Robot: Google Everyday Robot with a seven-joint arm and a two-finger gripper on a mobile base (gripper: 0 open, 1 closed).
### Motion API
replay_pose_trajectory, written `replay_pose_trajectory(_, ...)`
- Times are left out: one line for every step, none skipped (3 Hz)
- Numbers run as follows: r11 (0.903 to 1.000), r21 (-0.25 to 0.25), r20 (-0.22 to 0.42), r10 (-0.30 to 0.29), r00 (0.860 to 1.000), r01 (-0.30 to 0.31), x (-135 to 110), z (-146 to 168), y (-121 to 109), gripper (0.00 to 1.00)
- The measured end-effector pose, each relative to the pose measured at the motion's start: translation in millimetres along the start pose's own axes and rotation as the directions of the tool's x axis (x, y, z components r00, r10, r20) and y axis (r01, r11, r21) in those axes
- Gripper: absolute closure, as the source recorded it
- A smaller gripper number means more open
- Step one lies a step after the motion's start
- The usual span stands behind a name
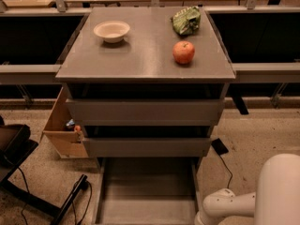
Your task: Open bottom drawer
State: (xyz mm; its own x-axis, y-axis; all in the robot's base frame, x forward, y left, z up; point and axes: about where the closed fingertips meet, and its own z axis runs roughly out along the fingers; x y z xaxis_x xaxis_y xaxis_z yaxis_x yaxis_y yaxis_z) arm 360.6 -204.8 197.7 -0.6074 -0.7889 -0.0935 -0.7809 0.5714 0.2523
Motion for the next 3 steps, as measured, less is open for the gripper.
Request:
replay_pose_trajectory(0.9993, -0.029, -0.008, 0.022, 1.0, -0.022, 17, 2, 14, 1.0)
replay_pose_trajectory(0.9993, -0.029, -0.008, 0.022, 1.0, -0.022, 16, 2, 13, 1.0)
replay_pose_trajectory(0.9974, -0.059, -0.016, 0.042, 0.999, -0.043, 32, 5, 27, 1.0)
